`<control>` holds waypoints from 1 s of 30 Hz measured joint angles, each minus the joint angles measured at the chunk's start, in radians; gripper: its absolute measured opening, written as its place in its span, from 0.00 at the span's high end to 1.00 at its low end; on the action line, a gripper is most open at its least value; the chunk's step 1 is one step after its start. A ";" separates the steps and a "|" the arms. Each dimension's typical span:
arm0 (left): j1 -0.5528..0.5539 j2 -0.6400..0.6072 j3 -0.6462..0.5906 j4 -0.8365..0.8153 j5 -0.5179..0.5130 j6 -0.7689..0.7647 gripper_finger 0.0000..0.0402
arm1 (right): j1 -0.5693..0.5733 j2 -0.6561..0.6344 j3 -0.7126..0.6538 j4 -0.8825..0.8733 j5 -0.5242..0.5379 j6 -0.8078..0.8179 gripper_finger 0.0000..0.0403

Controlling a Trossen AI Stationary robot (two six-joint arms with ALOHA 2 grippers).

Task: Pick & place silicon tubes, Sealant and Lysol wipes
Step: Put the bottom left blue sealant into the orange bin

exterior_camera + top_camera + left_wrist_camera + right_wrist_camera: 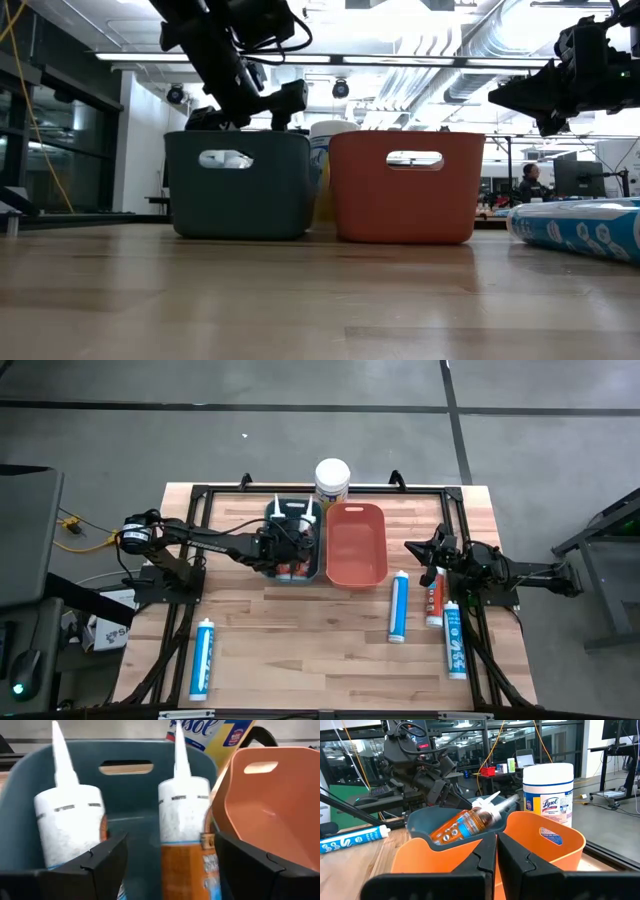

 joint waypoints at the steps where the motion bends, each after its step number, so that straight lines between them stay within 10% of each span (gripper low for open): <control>1: 0.000 0.000 0.000 -0.001 -0.002 0.000 0.29 | 0.000 0.000 0.000 0.000 0.000 0.000 0.97; 30: 0.000 -0.023 -0.002 -0.079 -0.030 0.034 0.28 | 0.000 0.000 0.000 0.000 0.000 0.000 0.97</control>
